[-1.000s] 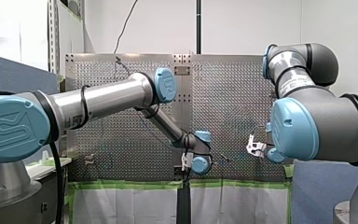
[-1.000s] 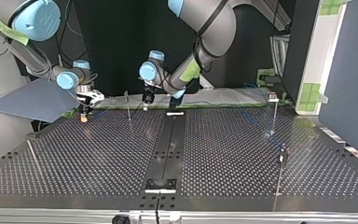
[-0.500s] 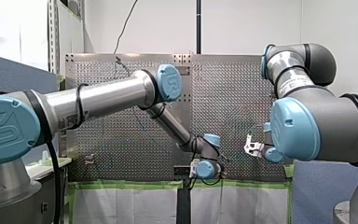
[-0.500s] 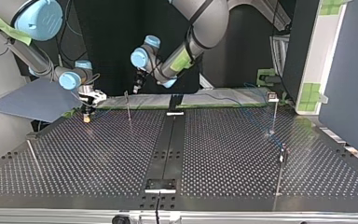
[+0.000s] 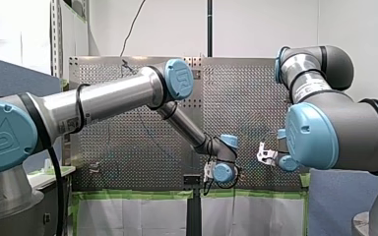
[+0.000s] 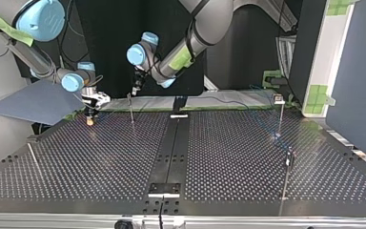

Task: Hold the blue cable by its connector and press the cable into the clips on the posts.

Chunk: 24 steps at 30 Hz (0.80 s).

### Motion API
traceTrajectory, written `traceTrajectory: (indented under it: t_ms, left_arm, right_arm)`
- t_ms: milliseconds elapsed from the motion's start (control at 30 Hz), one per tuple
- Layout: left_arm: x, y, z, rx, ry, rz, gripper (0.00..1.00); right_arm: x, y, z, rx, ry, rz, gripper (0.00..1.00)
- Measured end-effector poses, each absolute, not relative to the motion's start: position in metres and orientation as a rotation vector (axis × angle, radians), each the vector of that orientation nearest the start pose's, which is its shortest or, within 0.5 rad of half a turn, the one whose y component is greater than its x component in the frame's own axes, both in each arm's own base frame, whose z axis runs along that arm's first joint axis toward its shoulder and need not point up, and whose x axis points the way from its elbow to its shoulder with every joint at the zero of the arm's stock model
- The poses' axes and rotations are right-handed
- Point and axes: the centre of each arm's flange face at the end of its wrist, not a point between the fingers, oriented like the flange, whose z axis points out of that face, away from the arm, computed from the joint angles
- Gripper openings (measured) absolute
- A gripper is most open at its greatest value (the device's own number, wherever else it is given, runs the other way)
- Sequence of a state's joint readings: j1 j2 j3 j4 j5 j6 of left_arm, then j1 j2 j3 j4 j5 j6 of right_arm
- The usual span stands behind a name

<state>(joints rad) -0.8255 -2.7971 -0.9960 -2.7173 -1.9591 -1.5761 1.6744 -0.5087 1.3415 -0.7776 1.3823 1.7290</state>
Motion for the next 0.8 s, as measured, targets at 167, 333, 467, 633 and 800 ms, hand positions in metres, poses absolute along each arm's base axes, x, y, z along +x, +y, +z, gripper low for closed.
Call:
traceTrajectory:
  t_ms: [167, 333, 467, 633, 800]
  left_arm:
    - [0.451, -0.646, -0.047, 0.438, 1.711, -0.279, 1.00]
    - [0.448, -0.652, -0.044, 0.420, 1.688, -0.310, 1.00]
    - [0.447, -0.656, -0.043, 0.401, 1.674, -0.332, 1.00]
    - [0.445, -0.658, -0.042, 0.393, 1.669, -0.345, 1.00]
    - [0.443, -0.658, -0.043, 0.395, 1.676, -0.342, 1.00]
  right_arm:
    - [0.227, -0.708, -0.026, 1.401, -1.237, 1.505, 0.00]
    - [0.226, -0.708, -0.026, 1.401, -1.237, 1.505, 0.00]
    - [0.227, -0.707, -0.026, 1.401, -1.238, 1.506, 0.00]
    - [0.228, -0.707, -0.026, 1.402, -1.239, 1.508, 0.00]
    - [0.229, -0.707, -0.026, 1.404, -1.238, 1.512, 0.00]
